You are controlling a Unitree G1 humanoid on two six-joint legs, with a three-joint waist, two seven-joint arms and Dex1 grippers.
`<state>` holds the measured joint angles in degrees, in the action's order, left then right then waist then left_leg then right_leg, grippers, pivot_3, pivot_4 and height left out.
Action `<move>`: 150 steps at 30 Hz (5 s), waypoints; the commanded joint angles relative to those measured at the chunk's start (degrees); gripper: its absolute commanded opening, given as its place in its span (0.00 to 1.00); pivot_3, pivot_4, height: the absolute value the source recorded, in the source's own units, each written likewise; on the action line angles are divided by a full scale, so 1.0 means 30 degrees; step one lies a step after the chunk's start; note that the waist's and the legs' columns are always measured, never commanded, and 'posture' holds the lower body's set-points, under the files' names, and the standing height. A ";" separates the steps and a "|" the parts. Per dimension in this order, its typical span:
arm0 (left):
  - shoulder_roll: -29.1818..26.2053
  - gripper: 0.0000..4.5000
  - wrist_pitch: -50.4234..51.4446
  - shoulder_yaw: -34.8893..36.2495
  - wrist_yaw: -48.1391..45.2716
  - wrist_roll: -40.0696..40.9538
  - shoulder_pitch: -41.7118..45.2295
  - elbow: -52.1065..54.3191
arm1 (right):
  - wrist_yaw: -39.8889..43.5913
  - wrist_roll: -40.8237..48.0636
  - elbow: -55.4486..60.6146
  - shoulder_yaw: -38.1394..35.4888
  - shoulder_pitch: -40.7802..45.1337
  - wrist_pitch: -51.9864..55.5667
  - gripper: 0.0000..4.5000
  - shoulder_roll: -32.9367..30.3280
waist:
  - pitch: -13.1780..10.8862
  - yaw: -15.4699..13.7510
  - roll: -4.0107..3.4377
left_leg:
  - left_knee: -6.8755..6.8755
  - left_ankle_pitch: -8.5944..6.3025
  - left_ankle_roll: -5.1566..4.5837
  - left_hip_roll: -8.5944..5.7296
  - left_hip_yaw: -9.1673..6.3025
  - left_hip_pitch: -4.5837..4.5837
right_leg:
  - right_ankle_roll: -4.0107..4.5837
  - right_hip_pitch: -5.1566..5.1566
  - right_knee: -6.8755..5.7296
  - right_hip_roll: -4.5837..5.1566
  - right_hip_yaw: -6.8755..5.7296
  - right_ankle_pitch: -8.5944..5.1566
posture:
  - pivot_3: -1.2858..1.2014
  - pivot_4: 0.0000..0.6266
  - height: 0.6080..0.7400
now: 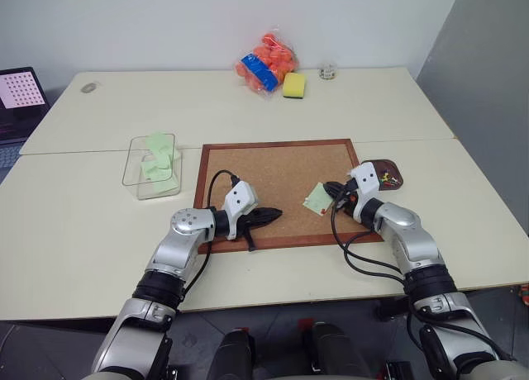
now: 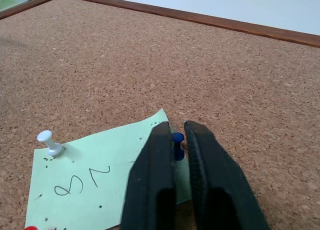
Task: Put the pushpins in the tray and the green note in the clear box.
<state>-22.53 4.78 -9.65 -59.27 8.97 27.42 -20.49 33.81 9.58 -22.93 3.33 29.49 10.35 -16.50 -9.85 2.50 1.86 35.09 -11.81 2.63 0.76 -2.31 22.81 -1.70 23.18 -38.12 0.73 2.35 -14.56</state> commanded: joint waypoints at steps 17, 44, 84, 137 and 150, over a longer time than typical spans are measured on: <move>-0.0460 0.00 -0.0152 0.0189 0.0139 -0.0175 -0.0360 -0.0316 | -0.0002 0.2374 0.3154 -0.2304 -0.0297 -0.0886 0.00 0.0487 | -0.0002 0.0191 -0.0004 | 0.0007 0.0002 -0.0002 0.0010 -0.0005 -0.0006 | -0.0043 0.0000 -0.0014 -0.0009 0.0003 0.0004 | 0.52 0.24 1.00; -0.0298 0.00 -0.0679 0.0228 0.0218 -0.0237 -0.0221 -0.0716 | -0.5564 0.1270 -0.2934 -0.5721 0.2484 -0.0327 0.47 -0.1269 | 0.0018 0.0135 -0.0042 | 0.0009 0.0005 -0.0006 -0.0004 0.0007 -0.0008 | -0.0046 -0.0003 -0.0026 -0.0004 0.0018 0.0004 | 0.52 0.24 1.00; -0.0568 0.00 -0.0738 0.0209 0.0094 -0.0328 -0.0099 -0.0686 | 0.5162 0.1900 0.4470 0.1348 -0.3103 -0.0494 0.88 -0.1445 | 0.0018 0.0086 -0.0047 | 0.0010 0.0004 -0.0006 0.0014 -0.0009 -0.0005 | -0.0097 -0.0003 -0.0006 -0.0028 0.0003 -0.0025 | 0.52 0.24 1.00; -0.0590 0.00 -0.1141 0.0002 0.0173 -0.0586 0.0024 -0.1019 | 0.3527 0.3067 0.5788 -0.0877 -0.2247 -0.0034 0.02 -0.0790 | 0.0016 0.0114 -0.0048 | 0.0008 0.0004 -0.0006 0.0027 -0.0019 -0.0003 | -0.0087 0.0000 -0.0008 -0.0043 0.0000 -0.0019 | 0.52 0.24 1.00; -0.0575 0.00 -0.1047 -0.0006 0.0185 -0.0587 -0.0010 -0.0922 | -0.3138 0.1801 0.0068 -0.4544 0.1435 -0.0344 0.02 -0.0711 | 0.0016 0.0095 -0.0049 | 0.0003 0.0004 -0.0006 0.0025 -0.0013 -0.0004 | -0.0064 0.0002 -0.0008 -0.0041 0.0004 -0.0006 | 0.52 0.24 1.00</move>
<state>-23.63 1.17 -9.33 -59.13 8.38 27.74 -22.62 26.63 14.72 -20.12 -7.90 31.12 10.26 -17.83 -9.80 2.78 1.71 35.10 -11.79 2.61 0.83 -2.34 22.80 -1.89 23.19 -38.14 0.61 2.37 -14.57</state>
